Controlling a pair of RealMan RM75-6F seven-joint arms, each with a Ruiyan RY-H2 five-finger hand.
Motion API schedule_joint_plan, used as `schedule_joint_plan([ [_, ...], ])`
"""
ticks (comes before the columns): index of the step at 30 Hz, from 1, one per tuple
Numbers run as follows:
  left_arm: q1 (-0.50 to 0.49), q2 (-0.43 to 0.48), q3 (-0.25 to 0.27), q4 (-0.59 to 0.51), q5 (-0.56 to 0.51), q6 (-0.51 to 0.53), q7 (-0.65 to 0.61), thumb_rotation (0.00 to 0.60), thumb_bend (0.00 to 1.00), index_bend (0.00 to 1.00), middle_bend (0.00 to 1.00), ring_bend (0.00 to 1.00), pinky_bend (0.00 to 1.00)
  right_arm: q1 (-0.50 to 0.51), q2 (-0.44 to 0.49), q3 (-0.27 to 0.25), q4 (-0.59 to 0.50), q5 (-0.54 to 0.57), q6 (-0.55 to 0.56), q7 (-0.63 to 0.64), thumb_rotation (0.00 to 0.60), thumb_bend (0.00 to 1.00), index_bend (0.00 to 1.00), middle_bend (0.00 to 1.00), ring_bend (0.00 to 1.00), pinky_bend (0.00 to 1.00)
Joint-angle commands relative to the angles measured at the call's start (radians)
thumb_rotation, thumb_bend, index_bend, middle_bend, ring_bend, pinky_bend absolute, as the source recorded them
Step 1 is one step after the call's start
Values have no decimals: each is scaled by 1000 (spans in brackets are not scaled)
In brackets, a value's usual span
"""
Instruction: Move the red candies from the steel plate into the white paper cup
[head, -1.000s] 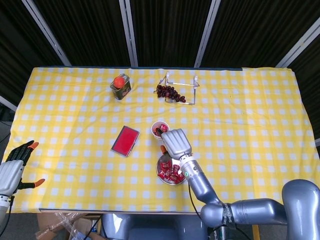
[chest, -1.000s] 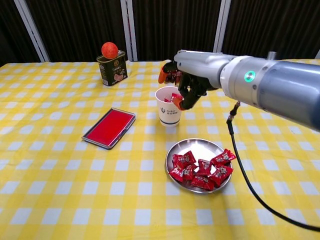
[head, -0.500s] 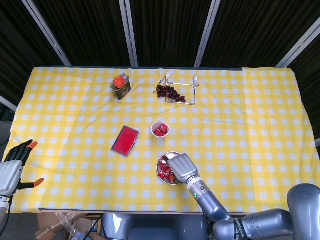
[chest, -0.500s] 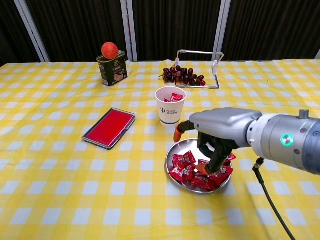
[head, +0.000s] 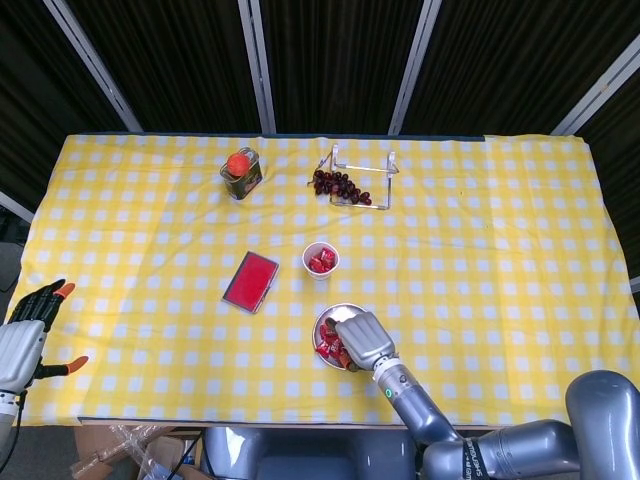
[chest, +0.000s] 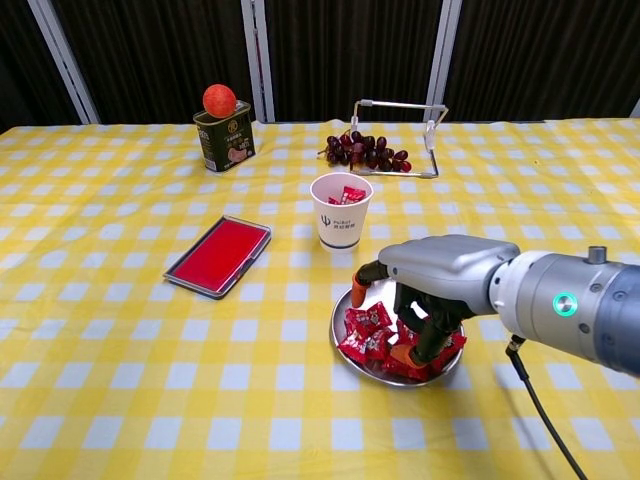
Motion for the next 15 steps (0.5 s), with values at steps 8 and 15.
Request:
schedule_joint_plan([
  [8,-1,0,-2,-1,-7,-5,1,600,39,0,0,0,0,-15,-31,6,70,-5,-33,44,600,409,325,804,830,923],
  [15,-1,0,-4,-1,-12,-6,3,600,39,0,0,0,0,-27,-53,2,113,-17,-56,73,600,410,407,804,830,923],
])
